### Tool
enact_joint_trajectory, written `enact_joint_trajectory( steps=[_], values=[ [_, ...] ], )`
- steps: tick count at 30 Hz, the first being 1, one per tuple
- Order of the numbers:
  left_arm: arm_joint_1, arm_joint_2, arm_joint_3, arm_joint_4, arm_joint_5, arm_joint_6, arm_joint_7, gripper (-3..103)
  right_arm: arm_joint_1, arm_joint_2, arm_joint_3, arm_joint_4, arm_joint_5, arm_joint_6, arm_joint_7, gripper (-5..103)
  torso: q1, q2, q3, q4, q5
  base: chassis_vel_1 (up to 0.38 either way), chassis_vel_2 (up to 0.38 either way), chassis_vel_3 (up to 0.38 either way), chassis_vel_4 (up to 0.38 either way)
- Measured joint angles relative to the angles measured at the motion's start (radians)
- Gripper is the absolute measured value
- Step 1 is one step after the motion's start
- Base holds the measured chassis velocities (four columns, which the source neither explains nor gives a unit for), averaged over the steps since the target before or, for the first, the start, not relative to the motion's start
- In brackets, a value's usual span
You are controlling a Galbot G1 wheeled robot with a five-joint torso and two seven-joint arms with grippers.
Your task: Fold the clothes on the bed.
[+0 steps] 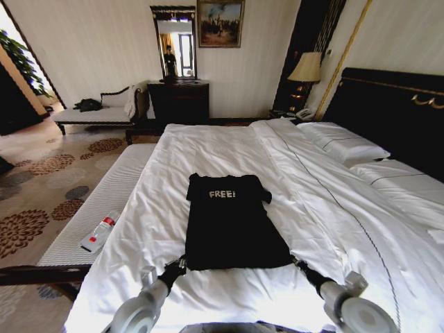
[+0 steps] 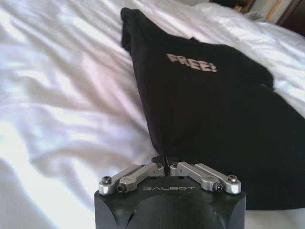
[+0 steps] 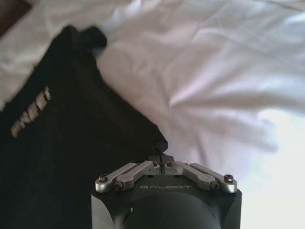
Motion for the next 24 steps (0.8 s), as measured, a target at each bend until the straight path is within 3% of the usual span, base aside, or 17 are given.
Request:
enact_joint_trajectory(
  steps=[8,11,24],
  values=[
    [0.172,-0.018,-0.101,-0.052,0.041,-0.002,-0.001,0,-0.09,0.029,-0.051,0.045,-0.12,-0.015,0.048,0,0.0,0.0,0.0,0.0001,0.0001,0.0,0.0,0.0,0.0],
    [0.241,-0.03,-0.129,-0.08,0.071,-0.007,-0.003,0,-0.132,0.047,-0.078,0.059,-0.211,-0.014,0.067,0,0.0,0.0,0.0,0.0001,0.0004,0.0,0.0,0.0,0.0],
    [0.417,-0.065,-0.142,-0.131,0.189,-0.016,-0.021,0,-0.253,0.055,-0.082,0.136,-0.28,-0.035,0.123,0,0.0,0.0,0.0,0.0001,0.0002,0.0,0.0,0.0,0.0]
  ],
)
